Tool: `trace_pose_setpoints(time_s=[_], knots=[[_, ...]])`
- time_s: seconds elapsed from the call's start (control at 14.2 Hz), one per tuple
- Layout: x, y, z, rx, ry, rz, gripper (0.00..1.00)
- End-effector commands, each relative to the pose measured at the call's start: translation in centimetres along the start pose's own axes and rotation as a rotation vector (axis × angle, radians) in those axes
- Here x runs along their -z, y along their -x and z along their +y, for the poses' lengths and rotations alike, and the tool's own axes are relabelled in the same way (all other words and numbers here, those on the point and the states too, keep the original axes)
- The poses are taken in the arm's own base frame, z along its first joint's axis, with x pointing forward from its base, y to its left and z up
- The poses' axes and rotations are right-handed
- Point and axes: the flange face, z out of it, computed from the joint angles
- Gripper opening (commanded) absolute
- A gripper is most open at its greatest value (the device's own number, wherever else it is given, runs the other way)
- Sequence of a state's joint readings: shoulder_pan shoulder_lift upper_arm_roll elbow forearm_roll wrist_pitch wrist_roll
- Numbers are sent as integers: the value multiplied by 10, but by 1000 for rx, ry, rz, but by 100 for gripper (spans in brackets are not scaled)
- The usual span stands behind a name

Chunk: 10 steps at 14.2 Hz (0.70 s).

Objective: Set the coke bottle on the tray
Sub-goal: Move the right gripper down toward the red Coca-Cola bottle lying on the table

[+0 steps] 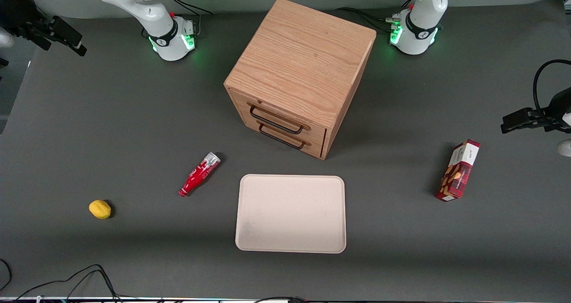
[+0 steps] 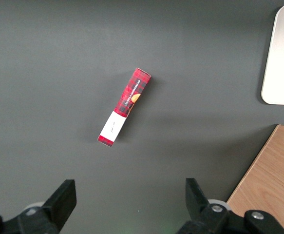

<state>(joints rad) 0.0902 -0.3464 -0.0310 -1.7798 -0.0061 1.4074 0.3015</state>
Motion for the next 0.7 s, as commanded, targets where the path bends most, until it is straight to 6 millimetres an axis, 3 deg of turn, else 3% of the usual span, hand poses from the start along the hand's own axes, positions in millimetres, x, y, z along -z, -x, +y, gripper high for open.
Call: trace_pose_setpoints(time_s=[0.0,0.42,0.63], knots=[[9,-1,1,10,-36,-9,100],[4,-5,-3,30,-36,-21,100],[12,-35,-31,29,-69,-22,100]])
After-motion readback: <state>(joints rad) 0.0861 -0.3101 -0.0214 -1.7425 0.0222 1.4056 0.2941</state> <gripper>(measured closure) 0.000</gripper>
